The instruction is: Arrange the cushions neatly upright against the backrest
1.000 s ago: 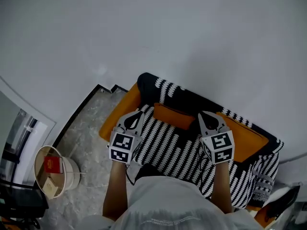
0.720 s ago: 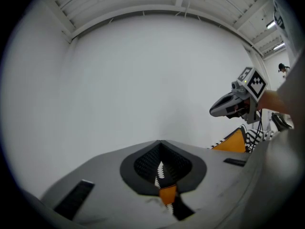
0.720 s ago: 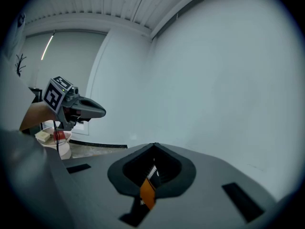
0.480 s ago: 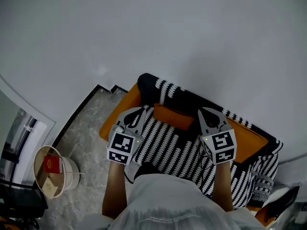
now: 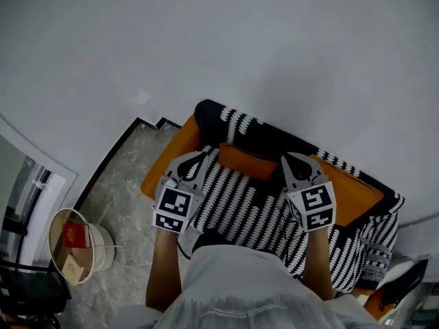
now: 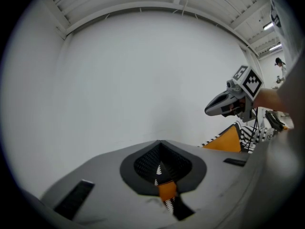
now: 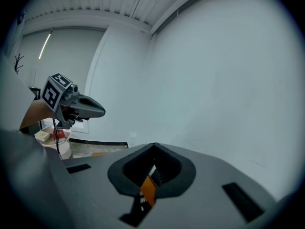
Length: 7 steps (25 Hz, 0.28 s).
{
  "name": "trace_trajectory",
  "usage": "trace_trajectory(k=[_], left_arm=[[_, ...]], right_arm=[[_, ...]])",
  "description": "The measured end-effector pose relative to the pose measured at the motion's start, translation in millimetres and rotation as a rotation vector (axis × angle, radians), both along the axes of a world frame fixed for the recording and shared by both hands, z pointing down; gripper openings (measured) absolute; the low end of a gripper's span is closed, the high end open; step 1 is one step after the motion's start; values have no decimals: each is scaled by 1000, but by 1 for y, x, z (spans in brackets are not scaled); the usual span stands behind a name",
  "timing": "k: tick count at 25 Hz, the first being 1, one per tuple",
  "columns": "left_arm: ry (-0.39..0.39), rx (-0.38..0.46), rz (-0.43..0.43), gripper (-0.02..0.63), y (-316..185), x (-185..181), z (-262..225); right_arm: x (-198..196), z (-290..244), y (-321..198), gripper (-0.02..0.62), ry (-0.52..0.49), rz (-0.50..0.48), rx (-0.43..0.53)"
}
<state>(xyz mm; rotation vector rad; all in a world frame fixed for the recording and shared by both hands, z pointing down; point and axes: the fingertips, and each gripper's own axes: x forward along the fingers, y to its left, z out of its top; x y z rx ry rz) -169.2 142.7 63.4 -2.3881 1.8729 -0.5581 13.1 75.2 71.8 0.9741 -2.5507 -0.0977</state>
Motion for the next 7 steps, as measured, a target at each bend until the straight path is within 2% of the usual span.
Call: trace_trajectory(k=[7], left_arm=[[4,-13,5,20,1,-2,4]], right_arm=[[0,2,2,3,13,5,2]])
